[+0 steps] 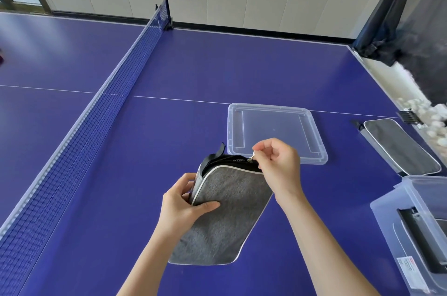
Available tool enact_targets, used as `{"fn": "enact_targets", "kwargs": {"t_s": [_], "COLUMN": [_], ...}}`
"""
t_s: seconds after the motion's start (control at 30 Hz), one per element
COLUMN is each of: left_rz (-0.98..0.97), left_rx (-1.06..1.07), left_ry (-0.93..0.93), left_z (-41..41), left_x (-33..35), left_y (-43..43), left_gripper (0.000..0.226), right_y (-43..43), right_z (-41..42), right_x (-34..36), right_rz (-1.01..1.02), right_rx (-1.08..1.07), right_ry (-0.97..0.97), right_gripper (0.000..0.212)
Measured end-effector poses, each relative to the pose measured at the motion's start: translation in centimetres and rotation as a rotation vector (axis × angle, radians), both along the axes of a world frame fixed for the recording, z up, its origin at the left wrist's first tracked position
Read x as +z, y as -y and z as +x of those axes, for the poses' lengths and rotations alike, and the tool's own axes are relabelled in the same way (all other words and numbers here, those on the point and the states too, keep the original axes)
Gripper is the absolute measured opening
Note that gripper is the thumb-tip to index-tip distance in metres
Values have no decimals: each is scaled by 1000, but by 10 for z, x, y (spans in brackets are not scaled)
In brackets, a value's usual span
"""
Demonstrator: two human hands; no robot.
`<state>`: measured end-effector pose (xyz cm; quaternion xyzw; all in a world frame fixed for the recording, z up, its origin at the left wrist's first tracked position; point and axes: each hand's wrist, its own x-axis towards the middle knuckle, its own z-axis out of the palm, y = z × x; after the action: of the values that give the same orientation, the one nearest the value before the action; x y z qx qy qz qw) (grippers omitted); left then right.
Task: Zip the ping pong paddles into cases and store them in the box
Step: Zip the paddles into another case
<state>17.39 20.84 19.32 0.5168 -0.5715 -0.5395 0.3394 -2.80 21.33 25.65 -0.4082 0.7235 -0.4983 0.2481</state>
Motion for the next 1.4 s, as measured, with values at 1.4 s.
{"fn": "enact_targets", "kwargs": {"t_s": [1.4], "left_rz": [180], "left_rx": [164], "left_ry": [-219], "left_z": [7], "left_x": [17], "left_y": [24], "left_gripper": [49], "right_y": [-15], "right_z": [7], "right_x": [-49], "right_rz": [25], "right_rx": [-117], "right_ry": [258], "right_gripper": [40]}}
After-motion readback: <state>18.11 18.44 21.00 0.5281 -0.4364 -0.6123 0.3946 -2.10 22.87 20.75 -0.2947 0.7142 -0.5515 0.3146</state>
